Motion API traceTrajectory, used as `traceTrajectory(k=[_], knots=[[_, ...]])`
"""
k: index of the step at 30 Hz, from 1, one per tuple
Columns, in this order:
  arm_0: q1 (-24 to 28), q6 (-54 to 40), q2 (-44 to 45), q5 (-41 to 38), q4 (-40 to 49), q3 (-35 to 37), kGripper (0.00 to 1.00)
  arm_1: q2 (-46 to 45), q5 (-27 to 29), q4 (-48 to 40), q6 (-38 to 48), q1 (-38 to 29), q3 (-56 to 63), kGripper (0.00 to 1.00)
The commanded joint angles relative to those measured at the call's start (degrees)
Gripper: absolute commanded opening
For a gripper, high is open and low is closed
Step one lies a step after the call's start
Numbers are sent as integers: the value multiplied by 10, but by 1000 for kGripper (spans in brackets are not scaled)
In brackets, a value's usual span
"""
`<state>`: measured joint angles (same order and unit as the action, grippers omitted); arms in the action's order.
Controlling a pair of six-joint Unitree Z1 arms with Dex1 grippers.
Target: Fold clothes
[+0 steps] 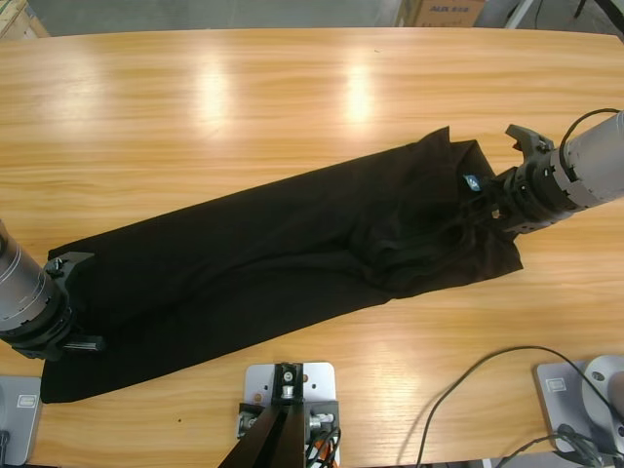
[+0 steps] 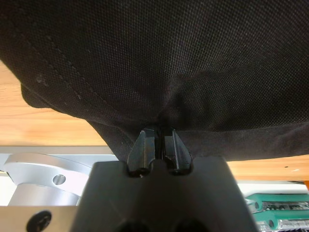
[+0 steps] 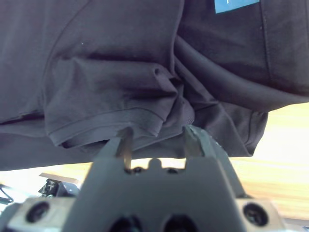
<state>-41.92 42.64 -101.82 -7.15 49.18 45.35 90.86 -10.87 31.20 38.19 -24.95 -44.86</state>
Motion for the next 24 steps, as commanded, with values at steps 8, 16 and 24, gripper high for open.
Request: traceTrajectory(k=[8, 16, 24], knots=[[-6, 6, -26, 8, -3, 2, 0, 46, -21, -26, 9, -4, 21, 433], [-6, 6, -25, 8, -4, 2, 0, 60, -27, -37, 12, -5, 28, 314], [-9, 6, -25, 9, -5, 2, 0, 59, -34, -41, 15, -30, 21, 0]])
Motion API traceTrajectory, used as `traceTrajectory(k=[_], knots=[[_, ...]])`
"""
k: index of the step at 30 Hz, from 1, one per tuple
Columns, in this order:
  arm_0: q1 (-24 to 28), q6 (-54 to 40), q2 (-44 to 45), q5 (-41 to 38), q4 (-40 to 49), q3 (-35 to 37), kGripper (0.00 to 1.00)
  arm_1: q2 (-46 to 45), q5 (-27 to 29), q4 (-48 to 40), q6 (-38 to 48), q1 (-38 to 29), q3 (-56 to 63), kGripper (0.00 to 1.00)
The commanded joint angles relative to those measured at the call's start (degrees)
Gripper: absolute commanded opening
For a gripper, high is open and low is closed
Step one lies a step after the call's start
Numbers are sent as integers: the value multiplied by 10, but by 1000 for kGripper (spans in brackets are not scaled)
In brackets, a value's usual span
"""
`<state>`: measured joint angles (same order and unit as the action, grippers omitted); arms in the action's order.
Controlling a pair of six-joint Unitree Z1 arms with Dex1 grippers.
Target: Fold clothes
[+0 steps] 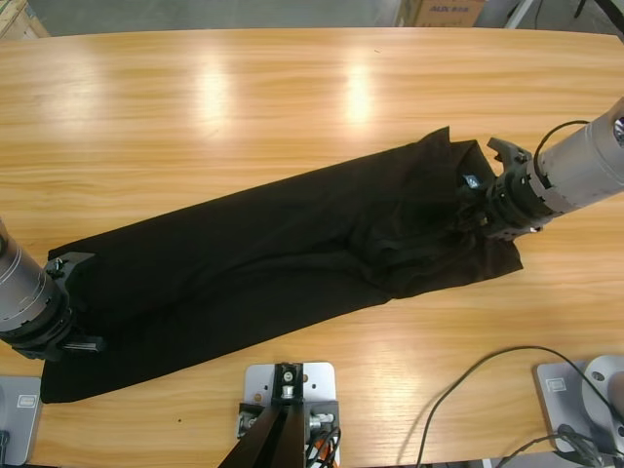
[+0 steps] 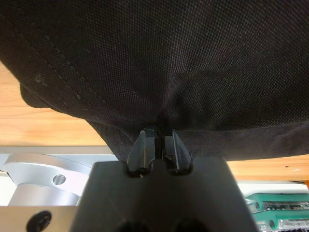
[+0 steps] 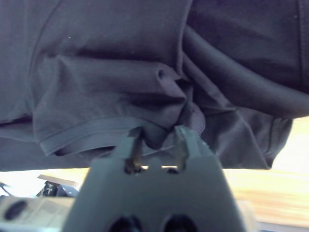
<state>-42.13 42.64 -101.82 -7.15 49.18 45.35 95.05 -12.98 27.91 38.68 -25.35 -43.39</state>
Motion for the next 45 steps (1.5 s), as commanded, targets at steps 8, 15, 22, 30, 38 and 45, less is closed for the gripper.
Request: traceTrajectory(k=[8, 15, 22, 30, 38, 45], knots=[[-9, 6, -26, 9, -7, 1, 0, -23, -17, -9, 22, -26, 0, 0], [-13, 6, -25, 8, -6, 1, 0, 2, -61, -8, 48, -26, -52, 0], [-16, 6, -26, 8, -7, 2, 0, 29, -90, -12, 44, -1, -108, 0], [-20, 5, -26, 8, -6, 2, 0, 94, -112, -14, 23, 28, -178, 0], [-23, 4, -27, 6, -7, 2, 0, 140, -113, -49, -17, 30, -183, 135], [-23, 3, -28, 6, -7, 3, 0, 42, -35, -26, -85, 21, -165, 1000]])
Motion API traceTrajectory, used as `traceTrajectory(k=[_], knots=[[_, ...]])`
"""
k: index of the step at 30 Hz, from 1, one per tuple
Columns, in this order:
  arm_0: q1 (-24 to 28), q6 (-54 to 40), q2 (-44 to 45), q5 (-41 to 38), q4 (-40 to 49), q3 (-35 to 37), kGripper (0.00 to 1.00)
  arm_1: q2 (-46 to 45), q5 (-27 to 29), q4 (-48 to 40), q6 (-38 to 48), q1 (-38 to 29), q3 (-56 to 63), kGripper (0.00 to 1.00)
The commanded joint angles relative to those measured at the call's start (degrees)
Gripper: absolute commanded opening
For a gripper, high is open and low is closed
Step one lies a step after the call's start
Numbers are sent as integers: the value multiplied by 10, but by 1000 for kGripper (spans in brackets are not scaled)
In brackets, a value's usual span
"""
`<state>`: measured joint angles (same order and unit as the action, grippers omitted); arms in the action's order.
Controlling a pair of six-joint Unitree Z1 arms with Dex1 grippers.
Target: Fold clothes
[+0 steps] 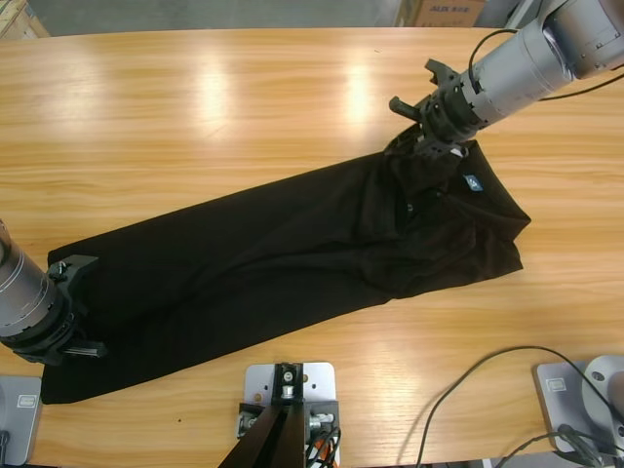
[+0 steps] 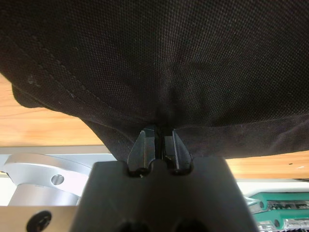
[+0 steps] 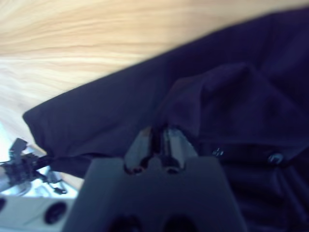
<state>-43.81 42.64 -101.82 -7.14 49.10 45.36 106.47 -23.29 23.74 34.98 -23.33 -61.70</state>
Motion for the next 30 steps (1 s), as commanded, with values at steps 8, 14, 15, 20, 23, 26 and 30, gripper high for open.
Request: traceTrajectory(k=[8, 14, 15, 20, 23, 26, 30], knots=[[-7, 3, -27, 3, -6, 2, 0, -136, 78, 47, -8, -11, 90, 1000], [-8, 3, -28, 2, -6, 3, 0, -127, 67, -21, 26, -68, 142, 998], [-8, 3, -28, 2, -6, 3, 0, -125, 63, -40, 30, -80, 156, 973], [-8, 3, -27, 2, -6, 2, 0, -112, 98, -62, 31, -94, 168, 792], [-8, 3, -24, 1, -6, 2, 0, -121, 84, -61, 52, -98, 178, 723], [-8, 3, -28, 1, -7, 3, 0, -121, 80, -80, 61, -124, 190, 636], [-8, 3, -26, 1, -7, 2, 0, -115, 62, -98, 67, -125, 197, 600]])
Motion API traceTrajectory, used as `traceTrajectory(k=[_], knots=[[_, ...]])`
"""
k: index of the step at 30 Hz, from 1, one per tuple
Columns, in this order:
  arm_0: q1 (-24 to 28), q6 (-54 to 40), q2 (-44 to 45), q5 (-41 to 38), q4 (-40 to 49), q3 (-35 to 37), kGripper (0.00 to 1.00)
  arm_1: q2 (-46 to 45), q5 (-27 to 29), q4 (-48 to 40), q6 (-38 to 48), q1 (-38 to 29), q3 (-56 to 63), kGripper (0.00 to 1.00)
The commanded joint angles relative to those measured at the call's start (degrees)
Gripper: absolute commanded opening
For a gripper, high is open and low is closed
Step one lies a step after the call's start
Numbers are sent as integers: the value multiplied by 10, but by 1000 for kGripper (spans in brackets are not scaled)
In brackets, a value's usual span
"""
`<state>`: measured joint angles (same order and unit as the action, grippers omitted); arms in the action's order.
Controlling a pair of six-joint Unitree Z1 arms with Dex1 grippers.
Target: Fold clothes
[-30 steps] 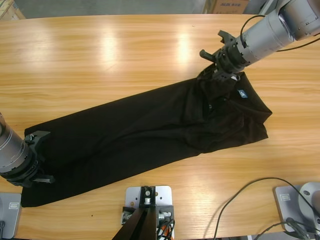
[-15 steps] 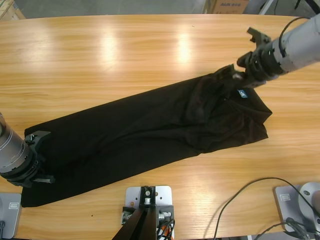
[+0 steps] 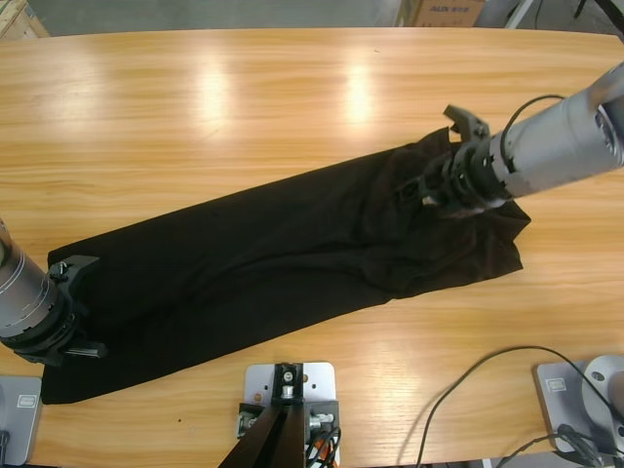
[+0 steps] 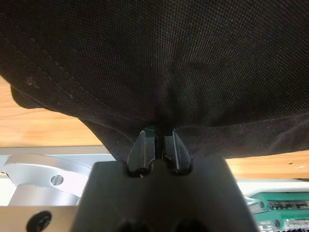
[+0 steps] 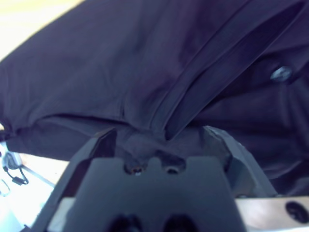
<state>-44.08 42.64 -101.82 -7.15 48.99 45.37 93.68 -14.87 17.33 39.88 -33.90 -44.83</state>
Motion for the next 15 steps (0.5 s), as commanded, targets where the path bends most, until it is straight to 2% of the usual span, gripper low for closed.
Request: traceTrajectory(k=[1, 15], knots=[[-6, 3, -27, 1, -6, 2, 0, 18, -29, -39, 21, -20, 28, 601], [-6, 3, -26, 1, -6, 2, 0, 59, -41, -104, 26, -26, 76, 595]])
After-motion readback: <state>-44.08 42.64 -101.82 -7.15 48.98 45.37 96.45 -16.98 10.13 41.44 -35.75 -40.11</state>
